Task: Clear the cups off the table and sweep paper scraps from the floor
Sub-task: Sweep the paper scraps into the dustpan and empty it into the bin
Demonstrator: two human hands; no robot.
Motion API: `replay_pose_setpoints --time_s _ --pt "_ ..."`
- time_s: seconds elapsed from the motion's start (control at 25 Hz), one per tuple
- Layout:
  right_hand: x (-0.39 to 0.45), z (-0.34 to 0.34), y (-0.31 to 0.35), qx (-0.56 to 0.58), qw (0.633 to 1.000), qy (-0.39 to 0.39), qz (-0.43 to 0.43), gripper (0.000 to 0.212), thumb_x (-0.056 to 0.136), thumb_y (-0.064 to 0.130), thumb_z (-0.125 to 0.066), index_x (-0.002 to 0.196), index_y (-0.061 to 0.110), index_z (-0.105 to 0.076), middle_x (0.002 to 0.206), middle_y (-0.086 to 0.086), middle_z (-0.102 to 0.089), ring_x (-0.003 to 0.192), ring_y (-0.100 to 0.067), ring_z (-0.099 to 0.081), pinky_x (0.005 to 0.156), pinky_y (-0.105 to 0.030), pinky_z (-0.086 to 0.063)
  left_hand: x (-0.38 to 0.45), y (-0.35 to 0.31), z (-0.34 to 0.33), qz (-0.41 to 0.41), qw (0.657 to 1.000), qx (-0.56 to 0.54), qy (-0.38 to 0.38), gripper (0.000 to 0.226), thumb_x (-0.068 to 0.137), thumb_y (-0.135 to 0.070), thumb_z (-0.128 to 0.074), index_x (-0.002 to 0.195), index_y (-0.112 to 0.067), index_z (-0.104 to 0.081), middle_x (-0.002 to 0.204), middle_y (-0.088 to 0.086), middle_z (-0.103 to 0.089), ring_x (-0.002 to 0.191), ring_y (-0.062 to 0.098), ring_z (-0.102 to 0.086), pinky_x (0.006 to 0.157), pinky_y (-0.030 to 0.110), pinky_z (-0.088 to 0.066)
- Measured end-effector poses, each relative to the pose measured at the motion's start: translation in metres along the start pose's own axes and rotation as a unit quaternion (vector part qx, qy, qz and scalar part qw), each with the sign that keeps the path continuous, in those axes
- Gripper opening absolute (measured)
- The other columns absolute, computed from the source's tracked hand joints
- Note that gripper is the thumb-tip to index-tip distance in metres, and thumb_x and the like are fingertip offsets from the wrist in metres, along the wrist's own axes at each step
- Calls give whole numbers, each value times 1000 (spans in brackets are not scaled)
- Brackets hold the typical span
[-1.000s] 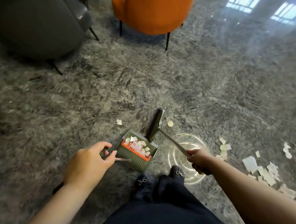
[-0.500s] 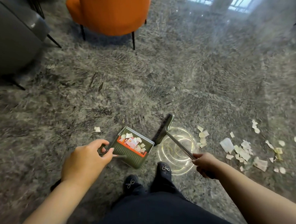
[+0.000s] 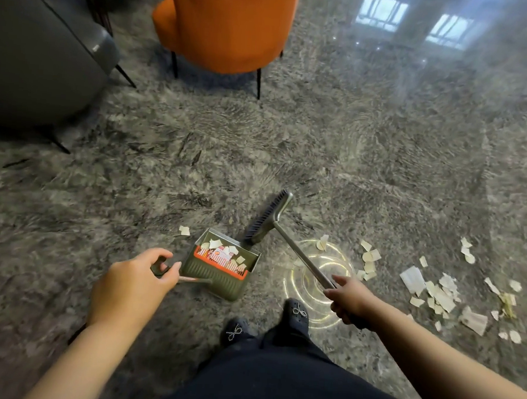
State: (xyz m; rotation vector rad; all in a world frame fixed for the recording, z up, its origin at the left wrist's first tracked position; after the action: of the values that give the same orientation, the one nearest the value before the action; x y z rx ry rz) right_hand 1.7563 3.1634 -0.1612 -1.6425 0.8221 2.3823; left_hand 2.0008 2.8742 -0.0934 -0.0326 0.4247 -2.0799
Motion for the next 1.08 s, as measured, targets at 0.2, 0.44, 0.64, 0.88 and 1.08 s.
replay_pose_setpoints --time_s 0.2,0.44,0.64,0.88,1.08 --pt "11 -40 46 -80 995 30 44 36 95 7 -52 130 15 -51 59 -7 -43 43 -15 -36 40 -21 -29 -7 56 11 63 998 3 -27 23 74 -54 -70 92 -39 -68 66 -4 -67 54 20 -51 50 25 -44" --pt "28 -77 91 -158 984 23 80 42 82 2 -40 115 15 -62 56 -7 -47 37 -15 -36 41 -22 -28 -13 105 14 133 989 12 -67 22 72 -53 -71 89 -39 -69 65 -6 -68 51 20 -49 48 22 -36" --pt "43 -95 132 -228 968 25 102 55 81 3 -42 129 26 -54 59 -8 -52 42 -19 -39 45 -25 -31 4 125 10 202 976 -2 -83 22 70 -53 -72 87 -39 -69 47 -19 -43 43 14 -40 47 21 -36" --pt "68 -116 205 -312 938 40 143 45 83 8 -43 119 30 -60 56 -5 -51 33 -16 -38 38 -18 -28 36 115 1 223 971 -15 -84 20 70 -45 -77 84 -33 -71 61 -3 -67 56 27 -63 50 23 -39" --pt "96 -148 264 -378 909 51 169 18 90 13 -46 96 17 -63 60 -9 -52 40 -20 -43 41 -24 -34 57 100 -8 216 975 -20 -54 17 70 -39 -79 82 -29 -72 66 -5 -70 63 28 -67 51 26 -42"
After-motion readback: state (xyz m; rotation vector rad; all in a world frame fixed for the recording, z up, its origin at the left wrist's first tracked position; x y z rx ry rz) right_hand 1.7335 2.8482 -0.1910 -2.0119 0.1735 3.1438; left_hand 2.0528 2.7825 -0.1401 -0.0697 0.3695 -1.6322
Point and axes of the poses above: each hand's wrist, its own x-axis towards the middle knuckle, its own z-axis out of the back of the hand, y = z × x, the point moved 1 cm from there along x, towards the middle knuckle
